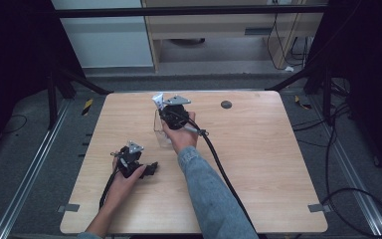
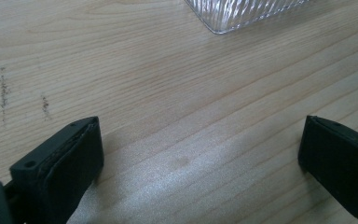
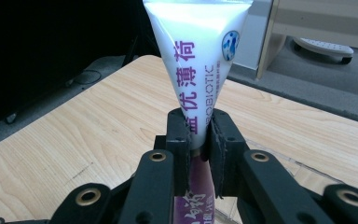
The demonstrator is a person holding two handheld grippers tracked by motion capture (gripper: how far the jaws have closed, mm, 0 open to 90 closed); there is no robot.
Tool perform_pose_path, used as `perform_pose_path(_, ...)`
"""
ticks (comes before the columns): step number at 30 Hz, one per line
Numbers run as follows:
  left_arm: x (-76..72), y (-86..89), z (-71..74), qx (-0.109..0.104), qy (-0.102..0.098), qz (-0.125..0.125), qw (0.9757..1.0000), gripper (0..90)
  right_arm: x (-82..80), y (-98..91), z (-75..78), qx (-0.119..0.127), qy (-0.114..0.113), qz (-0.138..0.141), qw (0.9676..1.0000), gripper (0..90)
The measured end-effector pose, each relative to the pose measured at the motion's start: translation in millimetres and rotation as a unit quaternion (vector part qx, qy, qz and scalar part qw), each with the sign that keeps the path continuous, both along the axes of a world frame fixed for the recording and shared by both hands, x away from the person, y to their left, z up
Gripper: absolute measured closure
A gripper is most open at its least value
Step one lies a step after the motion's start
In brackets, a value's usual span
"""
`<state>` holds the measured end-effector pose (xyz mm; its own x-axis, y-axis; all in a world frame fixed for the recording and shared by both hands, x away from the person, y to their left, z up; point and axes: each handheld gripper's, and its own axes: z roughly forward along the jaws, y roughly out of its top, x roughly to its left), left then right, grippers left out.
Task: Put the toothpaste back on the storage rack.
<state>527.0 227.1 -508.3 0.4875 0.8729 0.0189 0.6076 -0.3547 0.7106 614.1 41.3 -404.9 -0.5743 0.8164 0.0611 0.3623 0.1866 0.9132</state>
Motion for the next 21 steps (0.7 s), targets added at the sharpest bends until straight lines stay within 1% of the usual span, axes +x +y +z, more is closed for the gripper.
perform_pose_path(1, 0.0, 0.0, 0.0, 0.000, 0.000, 0.000, 1.0000, 0.0, 0.0, 0.2, -0.3, -0.004, -0.003, 0.001, 1.0000, 79.5)
perform_pose_path(4, 0.0, 0.0, 0.0, 0.000, 0.000, 0.000, 1.0000, 0.0, -0.8, 1.6, -0.8, -0.003, -0.002, 0.002, 1.0000, 79.5)
perform_pose_path(8, 0.1, 0.1, 0.0, 0.000, 0.000, -0.001, 1.0000, 0.0, -0.7, 4.8, -3.5, -0.010, 0.005, 0.006, 0.9999, 79.4)
perform_pose_path(11, 0.2, 0.2, 0.0, 0.000, 0.000, -0.001, 1.0000, 0.0, -0.8, 5.3, -3.9, -0.013, 0.003, 0.007, 0.9999, 79.4)
perform_pose_path(13, 0.2, 0.2, 0.0, 0.000, 0.000, -0.001, 1.0000, 0.0, -1.1, 4.9, -4.4, -0.017, 0.003, 0.007, 0.9998, 79.4)
perform_pose_path(21, 0.2, 0.2, 0.0, 0.000, 0.000, -0.001, 1.0000, 0.0, -0.4, 4.8, -4.5, -0.020, 0.010, 0.002, 0.9998, 79.4)
